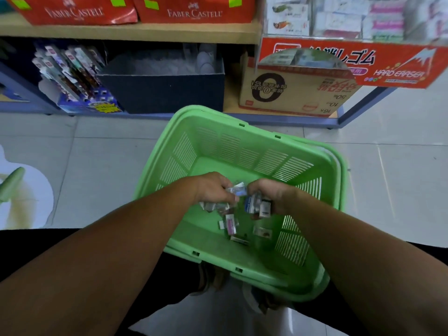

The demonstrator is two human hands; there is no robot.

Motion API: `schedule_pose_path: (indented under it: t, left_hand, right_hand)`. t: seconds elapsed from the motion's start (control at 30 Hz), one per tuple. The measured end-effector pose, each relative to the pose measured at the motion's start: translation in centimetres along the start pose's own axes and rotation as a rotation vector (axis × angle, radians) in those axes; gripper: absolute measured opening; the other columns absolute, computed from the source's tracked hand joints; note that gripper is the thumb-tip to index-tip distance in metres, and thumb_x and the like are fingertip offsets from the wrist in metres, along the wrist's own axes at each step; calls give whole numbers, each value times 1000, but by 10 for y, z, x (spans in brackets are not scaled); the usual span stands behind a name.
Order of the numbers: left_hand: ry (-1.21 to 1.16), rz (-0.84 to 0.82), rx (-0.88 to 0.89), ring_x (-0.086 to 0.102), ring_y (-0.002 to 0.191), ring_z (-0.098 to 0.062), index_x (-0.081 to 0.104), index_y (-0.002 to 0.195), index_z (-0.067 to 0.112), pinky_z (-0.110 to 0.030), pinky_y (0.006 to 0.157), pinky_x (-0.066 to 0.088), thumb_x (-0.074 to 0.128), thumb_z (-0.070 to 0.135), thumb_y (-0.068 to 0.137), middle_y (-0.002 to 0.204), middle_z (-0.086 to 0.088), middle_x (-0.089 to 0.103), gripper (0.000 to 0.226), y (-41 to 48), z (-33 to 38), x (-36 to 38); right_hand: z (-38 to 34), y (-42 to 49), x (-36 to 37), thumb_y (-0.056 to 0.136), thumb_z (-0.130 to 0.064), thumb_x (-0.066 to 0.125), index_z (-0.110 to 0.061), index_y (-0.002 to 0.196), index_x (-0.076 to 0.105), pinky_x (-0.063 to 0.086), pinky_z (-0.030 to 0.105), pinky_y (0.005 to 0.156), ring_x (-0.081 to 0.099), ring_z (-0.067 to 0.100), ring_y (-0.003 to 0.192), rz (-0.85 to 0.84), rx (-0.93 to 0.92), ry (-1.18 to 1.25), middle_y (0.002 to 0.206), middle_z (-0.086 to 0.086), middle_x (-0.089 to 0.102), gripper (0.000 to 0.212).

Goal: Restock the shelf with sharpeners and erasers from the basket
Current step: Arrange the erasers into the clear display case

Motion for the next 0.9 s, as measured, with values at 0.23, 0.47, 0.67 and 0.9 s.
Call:
schedule_pose_path:
  t: [0.23, 0.47, 0.67, 0.9]
  left_hand:
    - [-126, 125, 108, 66, 109, -20, 70, 118, 28, -47, 102, 53, 75, 40, 91, 116, 3, 72, 30, -59, 62, -61]
    - [-226, 256, 330, 63, 120, -8, 62, 139, 27, -32, 110, 46, 80, 45, 87, 127, 8, 70, 58, -136, 131, -106]
    - [-335, 314, 437, 65, 117, -8, 72, 122, 27, -29, 106, 45, 92, 51, 68, 122, 8, 72, 63, -167, 184, -120]
    - [-373, 418, 557, 68, 98, -2, 80, 100, 22, -23, 94, 49, 96, 32, 66, 90, 16, 72, 39, -172, 221, -149]
  right_hand:
    - [-88, -77, 2, 93, -28, 67, -7, 107, 62, 59, 40, 76, 65, 23, 71, -75, -244, -3, 78, 7, 68, 26]
    - [-173, -192, 4, 77, -34, 88, -19, 104, 54, 53, 32, 53, 65, 20, 64, 41, -579, -89, 80, 6, 67, 46]
    - [-196, -268, -20, 81, -22, 87, -21, 89, 52, 44, 28, 48, 63, 24, 68, 224, -692, -43, 89, 10, 64, 37]
    - [-198, -278, -52, 88, -17, 80, -19, 99, 59, 46, 28, 45, 62, 20, 58, 197, -704, 208, 77, 7, 67, 24]
Point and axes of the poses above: each hand's wrist, its own y-axis towards the middle knuckle, its own x-axis out of the palm, z = x × y, the point moved 7 cm from there along y, towards the middle knuckle
